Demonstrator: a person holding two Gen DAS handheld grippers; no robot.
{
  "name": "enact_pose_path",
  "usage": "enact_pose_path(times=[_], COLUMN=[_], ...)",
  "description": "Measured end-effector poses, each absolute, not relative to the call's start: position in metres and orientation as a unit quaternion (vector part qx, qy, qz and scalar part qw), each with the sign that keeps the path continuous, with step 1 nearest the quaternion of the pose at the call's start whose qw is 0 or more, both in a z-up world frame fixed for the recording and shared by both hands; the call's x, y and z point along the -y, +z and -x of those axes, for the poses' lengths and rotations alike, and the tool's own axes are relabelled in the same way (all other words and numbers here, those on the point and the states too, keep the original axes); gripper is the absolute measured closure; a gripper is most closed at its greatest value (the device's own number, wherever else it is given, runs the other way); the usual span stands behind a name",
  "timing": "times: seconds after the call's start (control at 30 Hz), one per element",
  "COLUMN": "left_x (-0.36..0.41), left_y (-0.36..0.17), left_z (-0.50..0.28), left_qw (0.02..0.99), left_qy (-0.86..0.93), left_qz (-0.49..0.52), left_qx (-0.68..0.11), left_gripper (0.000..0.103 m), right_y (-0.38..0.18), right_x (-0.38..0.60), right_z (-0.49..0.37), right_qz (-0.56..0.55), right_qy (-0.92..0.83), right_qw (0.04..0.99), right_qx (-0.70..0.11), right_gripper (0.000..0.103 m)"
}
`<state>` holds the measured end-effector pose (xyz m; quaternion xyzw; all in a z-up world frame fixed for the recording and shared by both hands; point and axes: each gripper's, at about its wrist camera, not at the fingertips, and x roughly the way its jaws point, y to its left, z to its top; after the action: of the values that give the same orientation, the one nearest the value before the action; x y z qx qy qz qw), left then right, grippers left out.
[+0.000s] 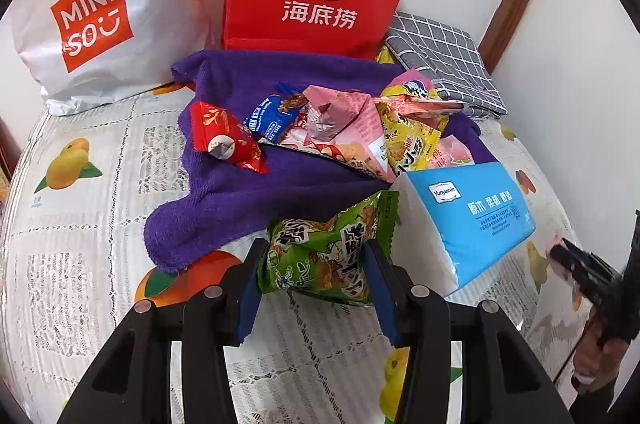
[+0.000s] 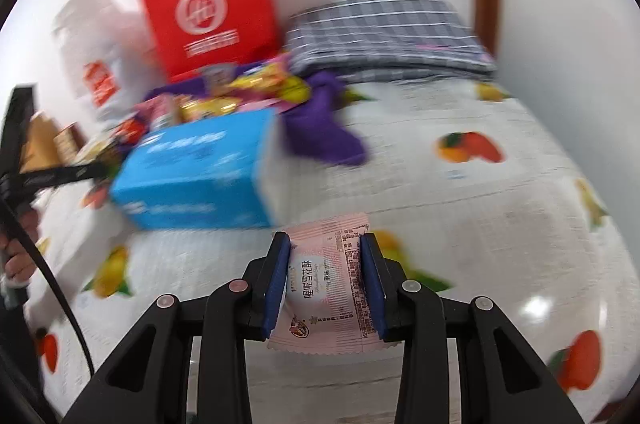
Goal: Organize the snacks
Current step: 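Carry the pink candy and green snack bag toward the purple towel with both tools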
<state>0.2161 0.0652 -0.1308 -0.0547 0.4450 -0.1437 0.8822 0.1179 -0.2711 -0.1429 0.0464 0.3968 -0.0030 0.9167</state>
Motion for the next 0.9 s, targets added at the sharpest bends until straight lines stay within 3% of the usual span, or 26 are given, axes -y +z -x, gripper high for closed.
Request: enact_pose_path(times=[0.4,0.9], left_x=[-0.076,-0.082], left_y=[-0.13,-0.124], left_z=[-0.218,-0.215], left_qw=[0.888,0.893], left_qy=[-0.121,-0.116], left_qz=[0.061,0.066], left_qx=[-0.44,-0.43], left_gripper=[0.057,0.057], right_y=[-0.166,-0.162], right_x=[0.264,0.213], right_z=[-0.185,-0.19], right_qz=[-0.068,-0.047], right_qy=[-0.002,0.056], right_qw=[0.911,0.912], right_qx=[-0.407,-0.403], right_gripper=[0.067,0.068])
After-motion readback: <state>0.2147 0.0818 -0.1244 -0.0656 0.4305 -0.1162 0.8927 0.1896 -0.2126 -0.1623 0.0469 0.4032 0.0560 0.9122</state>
